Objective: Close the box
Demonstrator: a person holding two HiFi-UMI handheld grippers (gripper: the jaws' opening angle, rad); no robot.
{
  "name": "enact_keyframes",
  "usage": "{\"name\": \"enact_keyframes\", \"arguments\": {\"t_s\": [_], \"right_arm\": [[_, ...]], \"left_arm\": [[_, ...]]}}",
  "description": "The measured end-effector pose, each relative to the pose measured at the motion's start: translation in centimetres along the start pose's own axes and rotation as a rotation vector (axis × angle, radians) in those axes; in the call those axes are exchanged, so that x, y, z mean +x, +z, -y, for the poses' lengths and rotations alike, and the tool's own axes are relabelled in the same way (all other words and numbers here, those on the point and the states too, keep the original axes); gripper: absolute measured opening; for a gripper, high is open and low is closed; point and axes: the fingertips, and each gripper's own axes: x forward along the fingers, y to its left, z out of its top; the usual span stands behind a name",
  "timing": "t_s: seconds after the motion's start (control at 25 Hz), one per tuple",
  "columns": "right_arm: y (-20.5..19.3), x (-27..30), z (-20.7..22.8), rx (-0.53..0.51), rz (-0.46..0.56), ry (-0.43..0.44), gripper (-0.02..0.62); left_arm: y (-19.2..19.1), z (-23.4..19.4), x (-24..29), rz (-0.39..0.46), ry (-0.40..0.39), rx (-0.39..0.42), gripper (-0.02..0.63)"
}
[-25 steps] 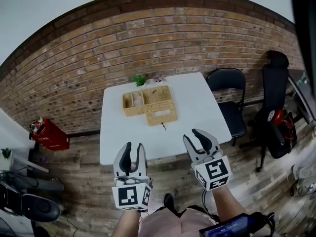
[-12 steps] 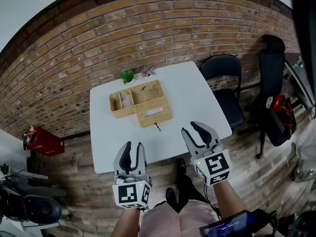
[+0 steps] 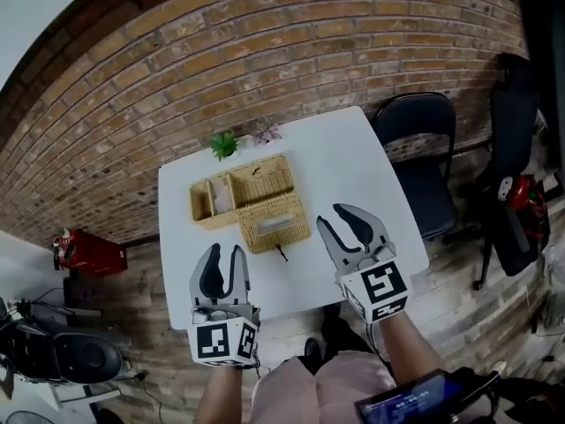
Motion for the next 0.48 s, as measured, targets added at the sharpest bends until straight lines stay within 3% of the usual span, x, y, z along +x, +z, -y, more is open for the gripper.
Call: {"name": "enact_keyframes", "arguments": {"t_s": [0.48], "right_arm": [[4.0, 9.0, 5.3, -0.007, 0.06, 0.144, 0.131]], "left_arm": [[4.0, -3.6, 7.0, 0.038, 0.172, 0.065, 0.152]]}}
